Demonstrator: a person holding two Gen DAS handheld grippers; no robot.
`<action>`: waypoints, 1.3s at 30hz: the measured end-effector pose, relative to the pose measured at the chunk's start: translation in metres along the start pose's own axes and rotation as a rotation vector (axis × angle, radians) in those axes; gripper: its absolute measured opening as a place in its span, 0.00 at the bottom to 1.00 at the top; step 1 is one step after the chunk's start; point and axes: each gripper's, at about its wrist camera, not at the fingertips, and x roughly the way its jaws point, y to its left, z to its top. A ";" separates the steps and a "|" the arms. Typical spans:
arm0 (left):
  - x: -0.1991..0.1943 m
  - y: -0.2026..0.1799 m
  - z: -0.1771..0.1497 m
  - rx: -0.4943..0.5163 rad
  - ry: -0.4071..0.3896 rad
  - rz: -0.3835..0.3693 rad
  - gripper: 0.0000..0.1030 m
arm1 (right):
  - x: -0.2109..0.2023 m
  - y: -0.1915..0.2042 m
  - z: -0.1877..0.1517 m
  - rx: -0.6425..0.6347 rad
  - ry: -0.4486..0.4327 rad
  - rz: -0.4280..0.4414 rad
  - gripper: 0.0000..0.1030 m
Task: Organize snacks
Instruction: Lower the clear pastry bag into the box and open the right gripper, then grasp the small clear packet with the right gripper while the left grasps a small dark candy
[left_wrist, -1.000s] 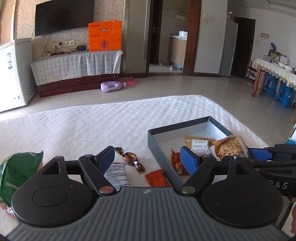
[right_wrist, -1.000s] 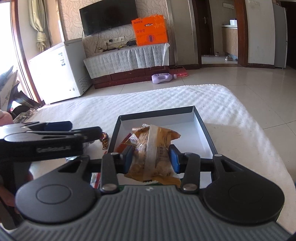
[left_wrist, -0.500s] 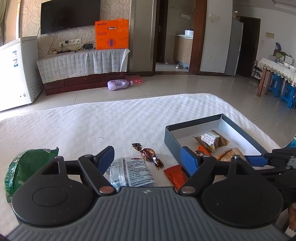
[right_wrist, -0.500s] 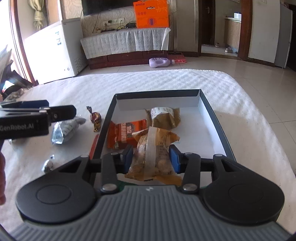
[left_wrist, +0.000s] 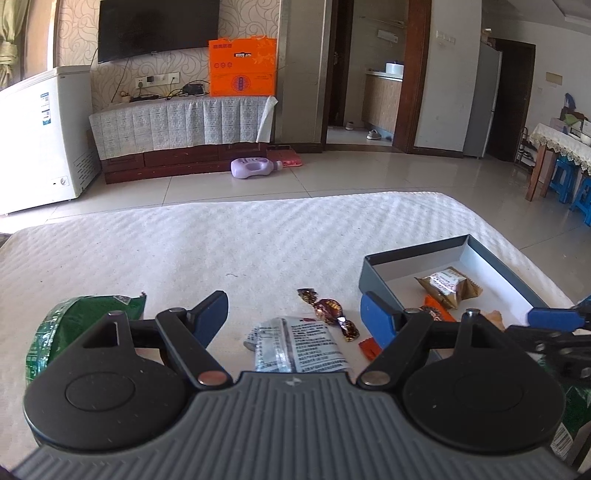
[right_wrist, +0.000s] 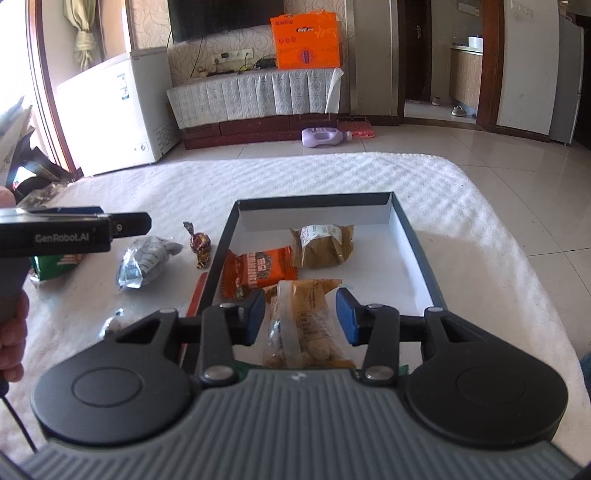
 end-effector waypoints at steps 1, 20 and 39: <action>0.000 0.003 0.001 -0.008 -0.002 0.004 0.80 | -0.005 -0.001 0.001 0.013 -0.018 0.004 0.44; -0.017 0.031 -0.004 -0.033 0.002 0.038 0.80 | 0.017 0.100 -0.029 -0.308 0.132 0.178 0.37; -0.041 0.027 -0.062 0.040 0.107 0.047 0.80 | 0.034 0.120 -0.036 -0.274 0.159 0.139 0.39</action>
